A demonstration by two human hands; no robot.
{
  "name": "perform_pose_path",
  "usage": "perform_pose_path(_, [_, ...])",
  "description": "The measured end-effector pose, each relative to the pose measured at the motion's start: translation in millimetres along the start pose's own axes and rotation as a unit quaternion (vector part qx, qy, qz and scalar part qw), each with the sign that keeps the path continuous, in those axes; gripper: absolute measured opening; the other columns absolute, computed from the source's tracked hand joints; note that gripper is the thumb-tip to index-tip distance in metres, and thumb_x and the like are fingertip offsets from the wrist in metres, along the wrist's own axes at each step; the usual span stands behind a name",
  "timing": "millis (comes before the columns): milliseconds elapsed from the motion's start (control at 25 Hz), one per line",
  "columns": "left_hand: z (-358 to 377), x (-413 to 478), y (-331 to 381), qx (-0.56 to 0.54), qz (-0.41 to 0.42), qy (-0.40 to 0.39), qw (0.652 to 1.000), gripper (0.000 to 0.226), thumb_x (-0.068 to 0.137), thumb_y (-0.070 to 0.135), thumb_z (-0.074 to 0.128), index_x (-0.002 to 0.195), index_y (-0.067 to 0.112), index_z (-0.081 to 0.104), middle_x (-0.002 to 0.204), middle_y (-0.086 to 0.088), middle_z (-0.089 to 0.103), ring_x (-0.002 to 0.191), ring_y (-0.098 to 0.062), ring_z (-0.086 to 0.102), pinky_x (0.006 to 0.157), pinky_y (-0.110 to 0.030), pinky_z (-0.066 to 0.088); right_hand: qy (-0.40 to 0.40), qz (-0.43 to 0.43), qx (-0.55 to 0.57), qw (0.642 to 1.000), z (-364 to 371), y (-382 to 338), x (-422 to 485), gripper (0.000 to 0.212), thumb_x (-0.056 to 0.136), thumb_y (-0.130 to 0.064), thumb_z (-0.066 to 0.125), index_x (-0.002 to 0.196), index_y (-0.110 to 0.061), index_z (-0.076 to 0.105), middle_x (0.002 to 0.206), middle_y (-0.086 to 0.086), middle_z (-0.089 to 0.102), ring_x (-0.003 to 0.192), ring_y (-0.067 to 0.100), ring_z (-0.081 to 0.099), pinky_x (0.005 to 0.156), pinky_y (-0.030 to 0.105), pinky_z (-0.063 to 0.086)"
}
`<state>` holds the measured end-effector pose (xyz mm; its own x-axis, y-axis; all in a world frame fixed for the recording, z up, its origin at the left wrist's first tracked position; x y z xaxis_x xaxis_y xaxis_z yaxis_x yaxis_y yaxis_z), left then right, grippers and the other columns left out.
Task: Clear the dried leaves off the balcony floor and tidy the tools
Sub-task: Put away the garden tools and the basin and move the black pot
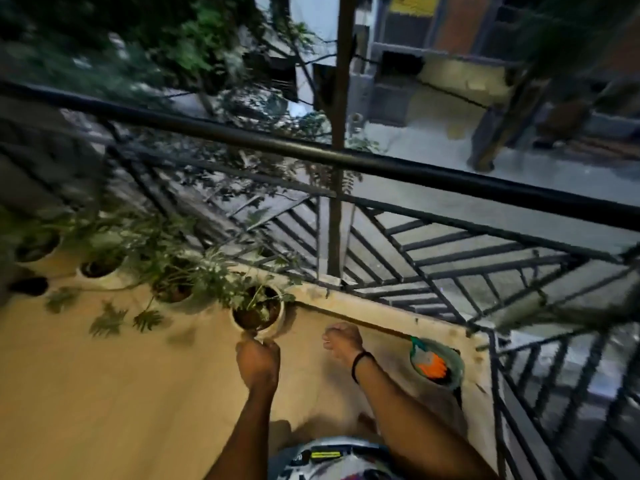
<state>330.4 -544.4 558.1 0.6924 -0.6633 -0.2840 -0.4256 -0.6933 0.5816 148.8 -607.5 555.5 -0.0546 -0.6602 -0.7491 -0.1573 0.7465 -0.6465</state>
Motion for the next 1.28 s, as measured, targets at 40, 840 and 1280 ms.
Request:
perform_pose_path(40, [-21, 11, -16, -0.018, -0.022, 0.014, 1.0, 0.034, 0.089, 0.016, 0.061, 0.119, 0.003, 0.054, 0.099, -0.025, 0.066, 0.094, -0.043, 0.062, 0.078, -0.045, 0.05, -0.019, -0.007, -0.02, 1.0, 30, -8, -9, 0.009, 0.087, -0.014, 0.06, 0.085, -0.014, 0.069, 0.078, 0.006, 0.07, 0.065, 0.019, 0.064, 0.051, 0.022, 0.048])
perform_pose_path(840, [-372, 245, -341, -0.134, -0.234, 0.277, 0.922, 0.032, 0.088, 0.026, 0.053, 0.117, 0.014, 0.051, 0.094, -0.019, 0.067, 0.079, -0.036, 0.064, 0.068, -0.038, 0.052, -0.285, -0.093, -0.272, 0.914, 609, -47, -124, 0.017, 0.092, -0.011, 0.055, 0.079, -0.017, 0.064, 0.075, 0.003, 0.065, 0.056, 0.012, 0.057, 0.045, 0.021, 0.04])
perform_pose_path(1280, [-487, 363, -422, -0.162, -0.32, 0.332, 0.872, 0.031, 0.089, 0.025, 0.054, 0.118, 0.015, 0.05, 0.093, -0.017, 0.068, 0.08, -0.035, 0.064, 0.076, -0.045, 0.056, -0.33, -0.123, -0.404, 0.844, 839, -78, -124, 0.011, 0.083, -0.008, 0.057, 0.08, -0.016, 0.064, 0.079, 0.006, 0.063, 0.071, 0.019, 0.058, 0.057, 0.03, 0.041])
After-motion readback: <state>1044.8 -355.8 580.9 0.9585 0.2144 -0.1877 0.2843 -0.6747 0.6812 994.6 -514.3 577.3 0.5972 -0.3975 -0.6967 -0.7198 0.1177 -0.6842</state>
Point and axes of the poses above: each hand's wrist, its own x-axis towards the middle knuckle, its own z-axis out of the palm, y = z × x, the point moved 1 cm from there along x, towards the middle knuckle
